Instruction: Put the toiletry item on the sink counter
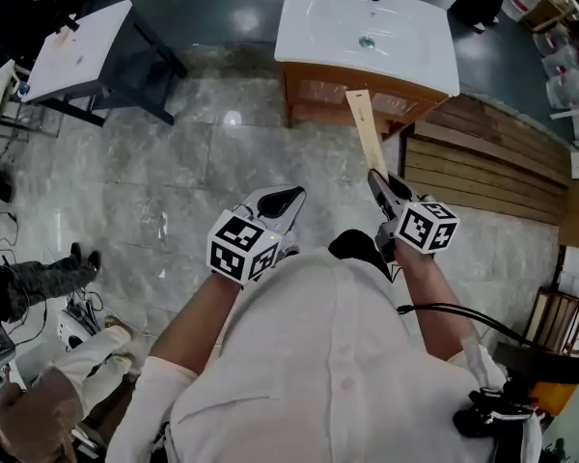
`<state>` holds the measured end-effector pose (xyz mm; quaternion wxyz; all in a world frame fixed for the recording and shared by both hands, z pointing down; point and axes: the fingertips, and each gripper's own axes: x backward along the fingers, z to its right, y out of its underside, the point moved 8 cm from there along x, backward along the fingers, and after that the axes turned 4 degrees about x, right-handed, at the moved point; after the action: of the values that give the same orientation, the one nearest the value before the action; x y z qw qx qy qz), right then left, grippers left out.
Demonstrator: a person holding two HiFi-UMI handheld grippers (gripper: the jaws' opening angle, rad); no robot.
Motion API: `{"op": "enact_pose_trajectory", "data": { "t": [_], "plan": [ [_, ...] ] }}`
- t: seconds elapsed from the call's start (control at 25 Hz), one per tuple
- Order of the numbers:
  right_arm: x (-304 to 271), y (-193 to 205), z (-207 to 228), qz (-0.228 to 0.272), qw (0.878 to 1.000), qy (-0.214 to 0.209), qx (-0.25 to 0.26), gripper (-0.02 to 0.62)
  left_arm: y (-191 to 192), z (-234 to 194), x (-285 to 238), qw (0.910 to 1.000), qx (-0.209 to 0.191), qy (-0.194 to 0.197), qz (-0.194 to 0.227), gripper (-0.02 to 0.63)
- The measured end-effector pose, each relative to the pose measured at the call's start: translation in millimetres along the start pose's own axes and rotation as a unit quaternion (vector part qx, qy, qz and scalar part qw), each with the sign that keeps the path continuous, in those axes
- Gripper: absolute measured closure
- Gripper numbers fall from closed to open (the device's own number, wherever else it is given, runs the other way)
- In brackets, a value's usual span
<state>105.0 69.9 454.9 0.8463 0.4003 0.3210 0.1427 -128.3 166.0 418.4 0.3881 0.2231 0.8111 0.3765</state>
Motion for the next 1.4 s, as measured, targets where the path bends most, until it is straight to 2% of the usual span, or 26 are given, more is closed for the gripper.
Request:
{"op": "enact_pose_trajectory", "data": {
  "t": [0.2, 0.36, 0.64, 0.8, 1.0, 1.24, 1.4],
  "plan": [
    [-63.3, -36.6, -5.5, -0.007, 1.000, -0.016, 0.013, 0.557, -27.2, -45.3, -7.7, 0.9999, 0.009, 0.006, 0.006, 0.607],
    [-109.3, -62.0, 15.6, -0.022, 0.999, -0.020, 0.018, 0.557, -53.3, -80.6, -25.4, 0.9999, 0.014, 0.002, 0.007, 0.607],
    [-187.3, -109.8, 57.0, -0.011, 1.000, -0.015, -0.008, 0.557, -105.2, -131.6, -58.4, 0.9997, 0.017, -0.020, -0.002, 0.607],
    [-235.1, -132.1, 71.6, -0.013, 1.000, -0.016, -0.012, 0.557, -132.6, -155.8, -82.4, 0.9997, 0.015, -0.018, -0.002, 0.607],
    [-296.7, -143.1, 85.6, -0.014, 0.999, 0.010, -0.045, 0.556, -157.3, -185.9, -98.4, 0.9997, 0.010, 0.009, -0.018, 0.607],
    [-372.4, -154.7, 97.4, -0.011, 0.996, 0.053, -0.068, 0.555, -187.8, -240.9, -107.3, 0.9972, -0.017, 0.048, -0.055, 0.607],
    [-414.0, -157.4, 105.2, -0.018, 0.992, 0.088, -0.086, 0.555, -200.8, -273.5, -109.5, 0.9948, -0.021, 0.066, -0.075, 0.607]
  ]
}}
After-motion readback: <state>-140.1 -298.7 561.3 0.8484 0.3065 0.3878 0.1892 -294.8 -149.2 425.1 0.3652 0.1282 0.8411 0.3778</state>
